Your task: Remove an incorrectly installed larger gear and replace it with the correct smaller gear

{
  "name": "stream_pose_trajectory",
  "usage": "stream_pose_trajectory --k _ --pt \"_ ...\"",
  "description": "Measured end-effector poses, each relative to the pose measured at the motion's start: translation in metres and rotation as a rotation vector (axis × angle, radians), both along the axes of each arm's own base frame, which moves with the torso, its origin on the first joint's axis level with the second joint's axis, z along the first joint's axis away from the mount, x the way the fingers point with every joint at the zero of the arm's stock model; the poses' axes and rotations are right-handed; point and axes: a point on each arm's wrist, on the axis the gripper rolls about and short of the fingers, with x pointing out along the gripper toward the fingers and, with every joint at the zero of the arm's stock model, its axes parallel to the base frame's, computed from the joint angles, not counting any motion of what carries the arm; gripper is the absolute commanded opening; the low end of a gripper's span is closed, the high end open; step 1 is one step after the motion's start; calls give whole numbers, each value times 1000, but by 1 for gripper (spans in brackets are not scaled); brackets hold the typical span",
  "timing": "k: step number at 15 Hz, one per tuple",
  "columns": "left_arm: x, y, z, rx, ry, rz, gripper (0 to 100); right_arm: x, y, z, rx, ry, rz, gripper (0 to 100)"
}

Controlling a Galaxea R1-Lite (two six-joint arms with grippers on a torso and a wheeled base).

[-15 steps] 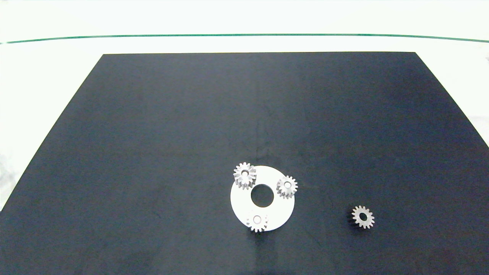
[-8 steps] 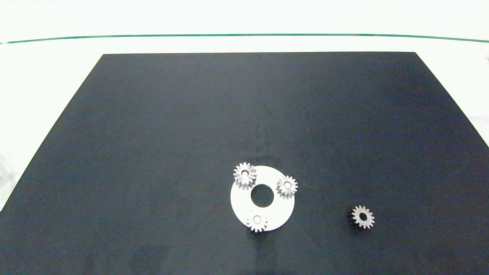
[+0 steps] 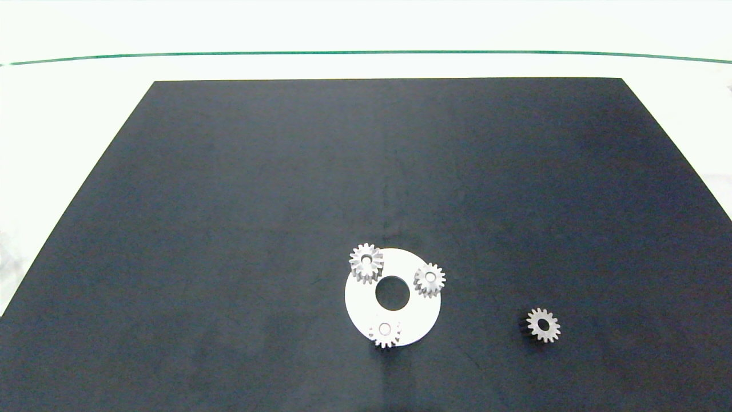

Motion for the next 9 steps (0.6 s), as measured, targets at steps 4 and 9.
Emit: stream_pose_trajectory --k 4,9 --pt "35 -3 25 94 110 -164 100 17 1 21 -6 48 18 100" --pt "85 -24 45 180 181 -334 100 33 3 35 -8 96 16 100"
